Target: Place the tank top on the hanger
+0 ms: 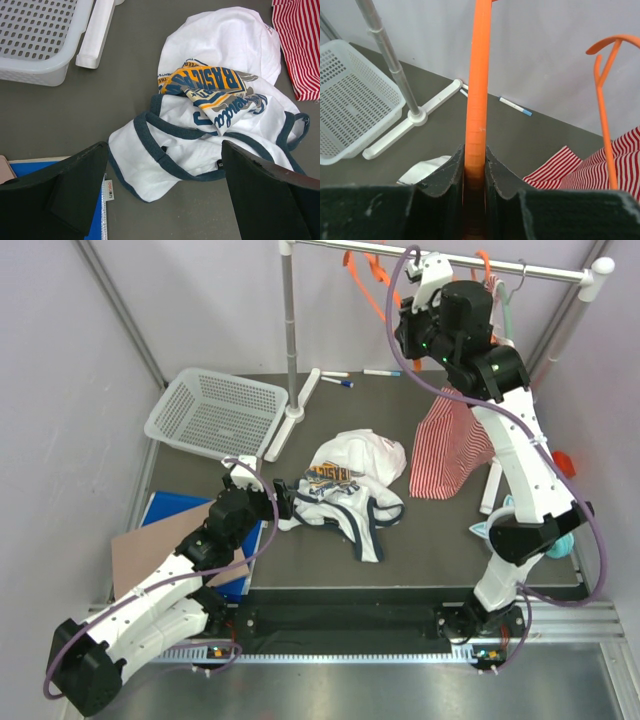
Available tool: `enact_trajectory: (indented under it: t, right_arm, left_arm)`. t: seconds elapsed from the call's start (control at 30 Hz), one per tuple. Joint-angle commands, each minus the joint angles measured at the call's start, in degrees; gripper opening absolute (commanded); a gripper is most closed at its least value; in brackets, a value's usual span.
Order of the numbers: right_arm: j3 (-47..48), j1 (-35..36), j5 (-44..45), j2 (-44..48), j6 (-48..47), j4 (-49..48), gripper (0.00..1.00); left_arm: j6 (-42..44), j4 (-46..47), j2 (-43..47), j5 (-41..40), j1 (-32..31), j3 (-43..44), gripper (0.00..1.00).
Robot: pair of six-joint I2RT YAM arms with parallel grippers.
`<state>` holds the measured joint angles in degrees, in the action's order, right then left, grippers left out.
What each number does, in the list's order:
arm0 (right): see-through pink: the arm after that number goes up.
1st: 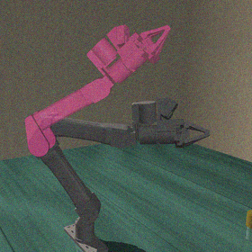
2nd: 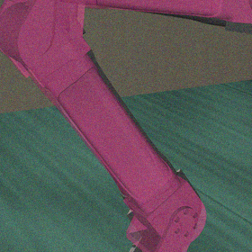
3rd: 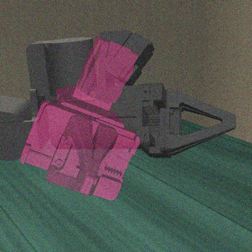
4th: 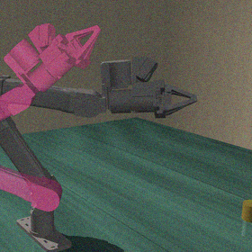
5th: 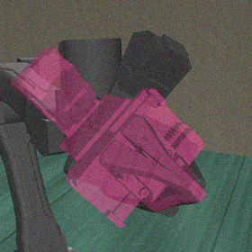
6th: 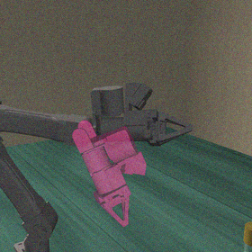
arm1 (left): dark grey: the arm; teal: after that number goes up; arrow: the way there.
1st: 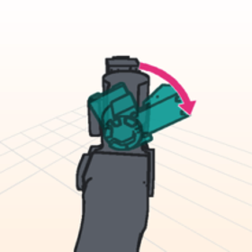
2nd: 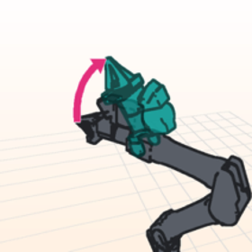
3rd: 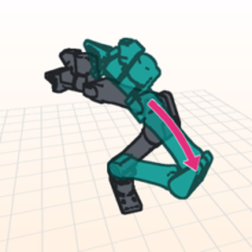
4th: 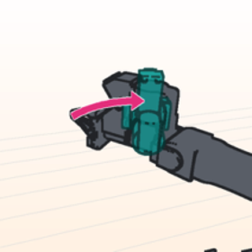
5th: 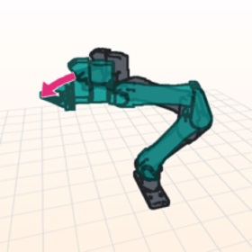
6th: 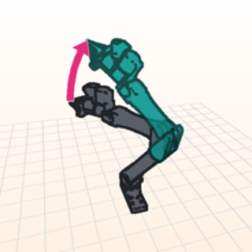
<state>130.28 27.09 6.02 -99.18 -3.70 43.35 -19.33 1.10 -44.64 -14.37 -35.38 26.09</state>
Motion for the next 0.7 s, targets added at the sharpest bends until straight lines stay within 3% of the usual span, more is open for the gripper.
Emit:
enact_trajectory:
  t: [0.0, 0.33, 0.67]
  right_arm:
    - [3.4, -3.4, -9.0, -0.8, 2.4, 0.1, 0.00]
    - [2.0, -6.8, -15.8, -2.2, 3.3, 1.0, 0.00]
    - [-29.9, -4.4, -13.8, 14.1, 6.6, -10.7, 0.00]
  left_arm:
    - [0.3, 1.9, -0.1, 0.0, 0.1, -0.3, 0.99]
    - [0.4, 1.7, -0.3, -0.4, 0.1, -0.3, 0.99]
    - [1.6, 2.9, 0.9, 1.5, 0.1, -0.6, 0.99]
